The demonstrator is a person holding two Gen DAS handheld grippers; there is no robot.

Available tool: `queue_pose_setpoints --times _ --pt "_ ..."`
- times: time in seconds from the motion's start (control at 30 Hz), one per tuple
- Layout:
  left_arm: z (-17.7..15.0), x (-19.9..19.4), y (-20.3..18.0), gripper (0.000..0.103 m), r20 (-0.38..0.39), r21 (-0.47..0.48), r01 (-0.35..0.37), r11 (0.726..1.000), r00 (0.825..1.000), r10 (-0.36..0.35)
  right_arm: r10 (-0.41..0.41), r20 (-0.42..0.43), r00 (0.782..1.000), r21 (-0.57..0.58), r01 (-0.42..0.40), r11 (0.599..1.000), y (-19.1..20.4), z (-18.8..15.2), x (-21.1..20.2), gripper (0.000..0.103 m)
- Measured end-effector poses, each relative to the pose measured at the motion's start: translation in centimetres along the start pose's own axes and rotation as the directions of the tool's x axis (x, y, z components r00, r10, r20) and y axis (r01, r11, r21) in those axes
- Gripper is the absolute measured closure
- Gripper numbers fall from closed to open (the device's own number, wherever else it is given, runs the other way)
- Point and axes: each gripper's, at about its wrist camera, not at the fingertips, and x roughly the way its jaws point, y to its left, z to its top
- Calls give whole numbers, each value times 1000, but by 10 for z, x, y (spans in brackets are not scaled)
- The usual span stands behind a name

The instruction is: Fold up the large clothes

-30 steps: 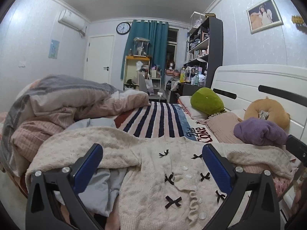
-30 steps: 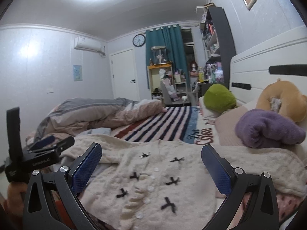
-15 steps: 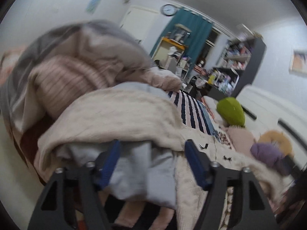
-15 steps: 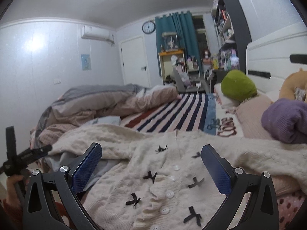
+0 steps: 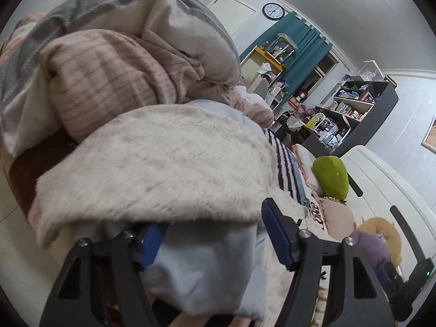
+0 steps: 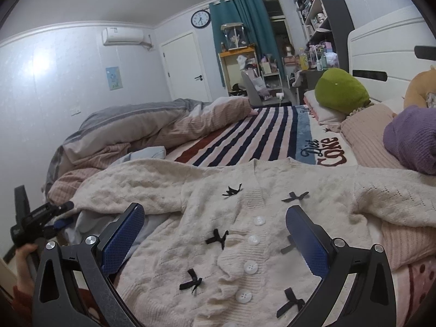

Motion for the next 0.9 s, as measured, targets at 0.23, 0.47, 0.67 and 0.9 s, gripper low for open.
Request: queue_pose_setpoints --times 0.23,0.47,0.67,0.9 --pt "38 7 -33 96 91 108 -81 991 993 72 -16 39 999 56 14 998 -15 0 -16 0" --pt "44 -13 -114 97 156 337 49 940 982 -107 -8 54 999 119 1 993 -37 -6 -26 0" --pt "8 0 -202 97 19 471 226 853 964 -266 -27 78 997 152 15 988 -62 -9 -42 0" --pt "-88 64 -286 97 -313 533 431 728 900 -304 -60 93 994 188 42 981 -111 -24 -64 0"
